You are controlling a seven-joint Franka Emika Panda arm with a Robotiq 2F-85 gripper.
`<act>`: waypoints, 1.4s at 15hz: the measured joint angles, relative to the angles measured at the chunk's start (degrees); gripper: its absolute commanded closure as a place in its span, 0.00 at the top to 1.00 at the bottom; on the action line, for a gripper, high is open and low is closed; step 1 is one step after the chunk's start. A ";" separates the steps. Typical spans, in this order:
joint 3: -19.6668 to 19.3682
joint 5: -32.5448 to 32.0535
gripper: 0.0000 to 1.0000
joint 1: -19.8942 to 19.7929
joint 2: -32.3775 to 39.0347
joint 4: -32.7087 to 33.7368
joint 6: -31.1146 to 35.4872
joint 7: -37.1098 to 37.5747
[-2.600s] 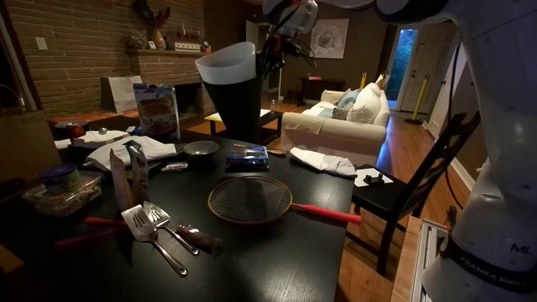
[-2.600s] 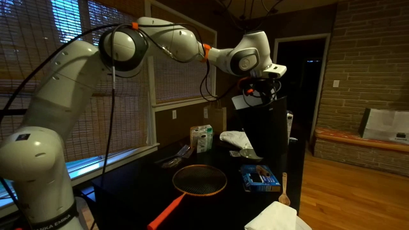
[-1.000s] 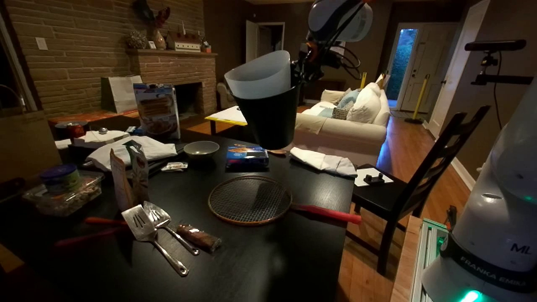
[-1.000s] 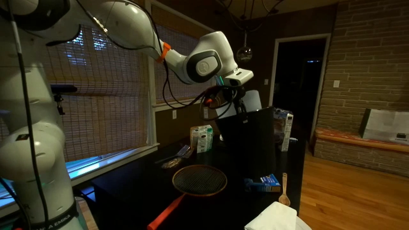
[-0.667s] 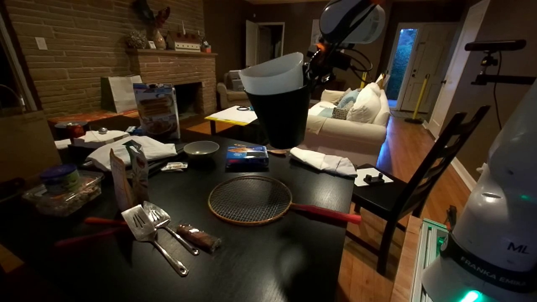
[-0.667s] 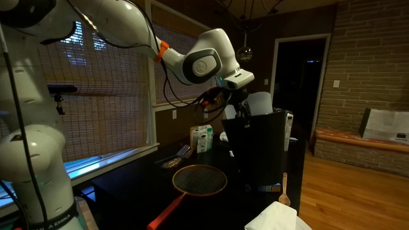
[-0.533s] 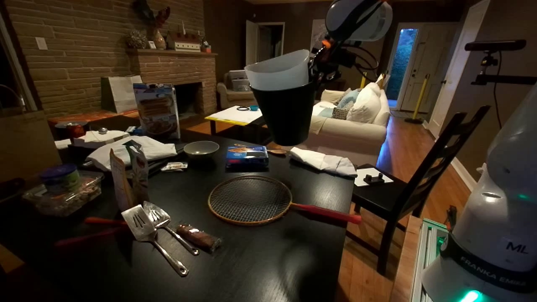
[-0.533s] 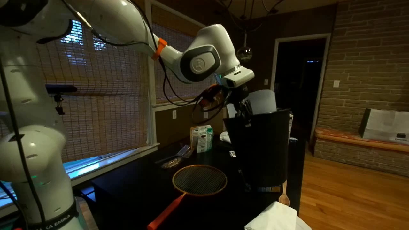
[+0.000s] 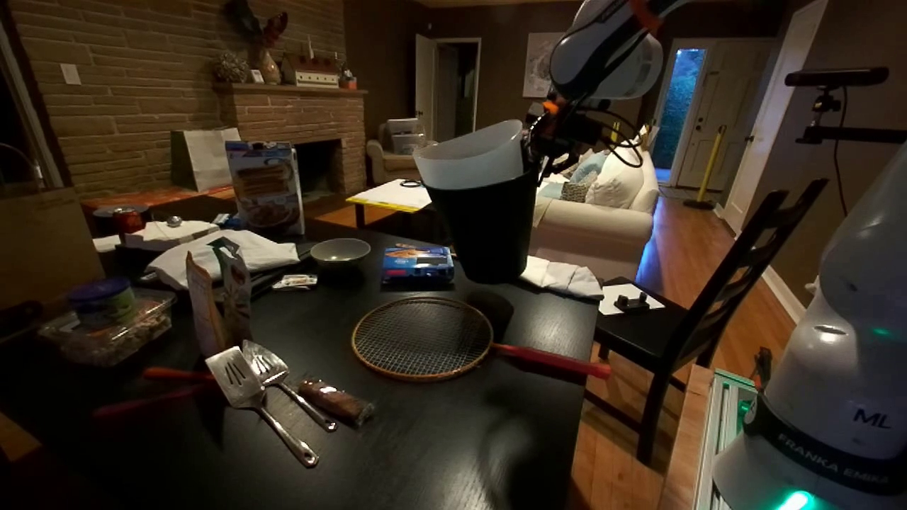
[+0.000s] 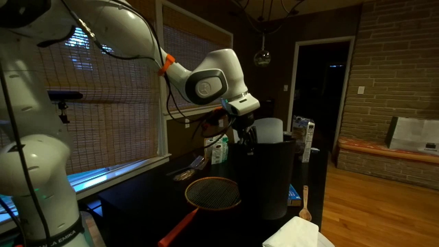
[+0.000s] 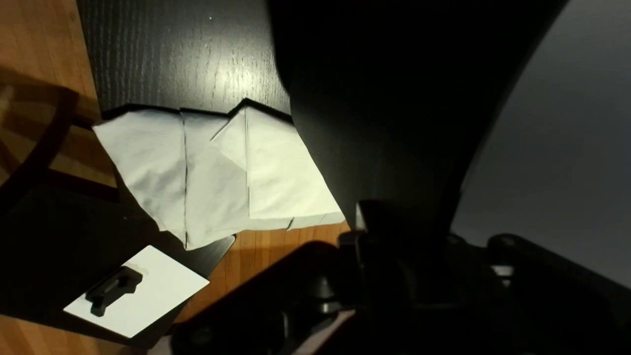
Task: Move the black bucket to the right
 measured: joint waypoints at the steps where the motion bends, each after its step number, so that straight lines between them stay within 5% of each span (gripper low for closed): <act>1: 0.56 0.00 0.02 0.07 0.00 -0.79 0.20 0.26; 5: 1.54 0.13 0.02 0.10 -0.02 -3.67 0.70 2.51; 17: 0.34 15.37 0.02 0.24 2.04 -9.18 14.84 1.66; 18: 0.34 16.70 0.33 0.42 2.45 -9.17 15.11 1.04; 21: 0.35 19.35 0.47 1.13 2.98 -8.99 15.66 -0.30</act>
